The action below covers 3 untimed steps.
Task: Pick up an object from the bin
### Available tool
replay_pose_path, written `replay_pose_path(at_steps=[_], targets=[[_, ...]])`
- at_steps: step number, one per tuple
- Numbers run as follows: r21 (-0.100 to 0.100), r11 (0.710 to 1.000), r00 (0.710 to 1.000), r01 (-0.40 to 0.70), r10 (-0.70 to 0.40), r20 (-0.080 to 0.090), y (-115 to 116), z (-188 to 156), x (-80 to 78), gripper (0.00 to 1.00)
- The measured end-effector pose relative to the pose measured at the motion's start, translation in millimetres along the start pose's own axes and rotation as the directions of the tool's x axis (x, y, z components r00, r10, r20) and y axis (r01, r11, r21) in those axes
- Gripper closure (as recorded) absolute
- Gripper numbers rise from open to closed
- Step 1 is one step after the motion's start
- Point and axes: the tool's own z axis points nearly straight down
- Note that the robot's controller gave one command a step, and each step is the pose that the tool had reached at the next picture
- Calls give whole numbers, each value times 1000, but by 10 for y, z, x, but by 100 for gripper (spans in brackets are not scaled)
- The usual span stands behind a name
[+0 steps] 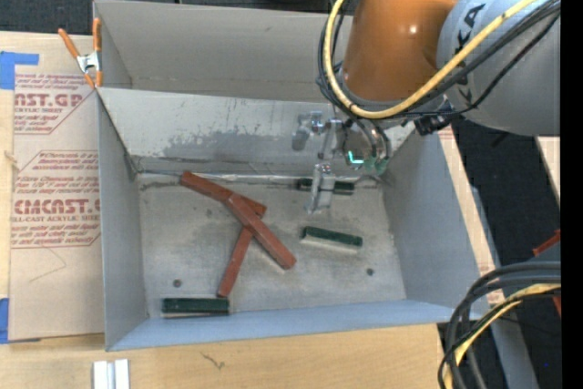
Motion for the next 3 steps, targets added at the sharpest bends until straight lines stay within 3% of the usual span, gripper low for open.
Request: replay_pose_path(at_steps=[1,2,3], targets=[[-1,1000,1000,-1,1,8,-1,-43,-15,0],[-1,1000,1000,-28,28,11,-378,799,158,0],[0,999,999,45,-45,2,-744,772,426,0]])
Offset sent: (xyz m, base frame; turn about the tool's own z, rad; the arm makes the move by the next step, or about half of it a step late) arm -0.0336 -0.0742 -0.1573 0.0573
